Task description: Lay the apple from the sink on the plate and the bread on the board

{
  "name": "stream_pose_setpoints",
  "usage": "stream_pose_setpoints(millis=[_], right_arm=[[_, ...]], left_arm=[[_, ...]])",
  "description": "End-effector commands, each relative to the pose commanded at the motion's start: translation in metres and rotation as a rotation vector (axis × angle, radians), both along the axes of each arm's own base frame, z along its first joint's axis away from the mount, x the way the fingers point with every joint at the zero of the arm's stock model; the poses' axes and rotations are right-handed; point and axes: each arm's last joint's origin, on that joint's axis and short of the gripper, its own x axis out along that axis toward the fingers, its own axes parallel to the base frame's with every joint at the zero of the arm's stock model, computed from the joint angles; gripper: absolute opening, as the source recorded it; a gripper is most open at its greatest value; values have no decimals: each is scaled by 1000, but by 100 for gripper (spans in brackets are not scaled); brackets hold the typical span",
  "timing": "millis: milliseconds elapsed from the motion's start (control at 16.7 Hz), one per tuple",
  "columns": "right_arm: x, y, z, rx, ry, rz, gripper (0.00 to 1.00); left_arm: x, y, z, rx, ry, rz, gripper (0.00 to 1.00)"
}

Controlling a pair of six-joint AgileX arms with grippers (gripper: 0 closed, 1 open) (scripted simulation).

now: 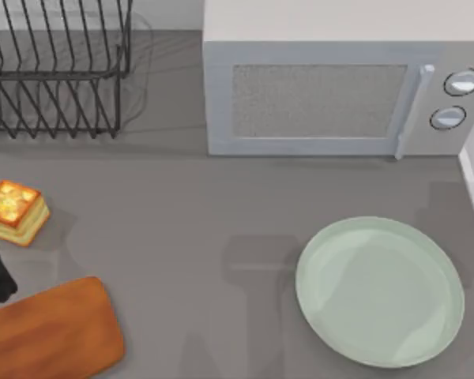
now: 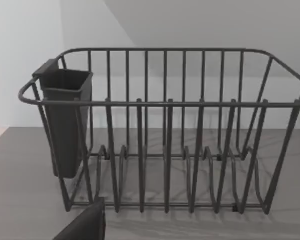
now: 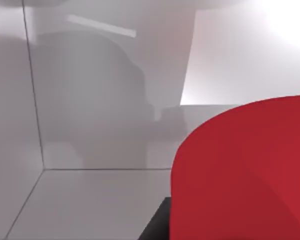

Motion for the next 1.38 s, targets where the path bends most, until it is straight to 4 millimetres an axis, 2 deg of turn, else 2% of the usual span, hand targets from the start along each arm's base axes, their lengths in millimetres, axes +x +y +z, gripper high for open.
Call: stream_pose_setpoints(millis=[120,300,600,900,1080,1260,1380], right_arm=[[3,7,11,-7,-22,-1,0],[3,36,27,-4,-19,-7,0],[-10,110,47,0,49,-17,0],[-36,190,69,-16,76,-13,0],[-54,230,83,-15,57,-5,0],[-68,257,93,-5,37,1,0],[-72,264,96,-1,29,4,0]], left_arm=[[0,0,0,0,0,0,100],[0,0,0,0,0,0,100],[0,0,0,0,0,0,100],[0,0,0,0,0,0,100],[0,0,0,0,0,0,100],[0,0,0,0,0,0,100],[0,0,0,0,0,0,100]])
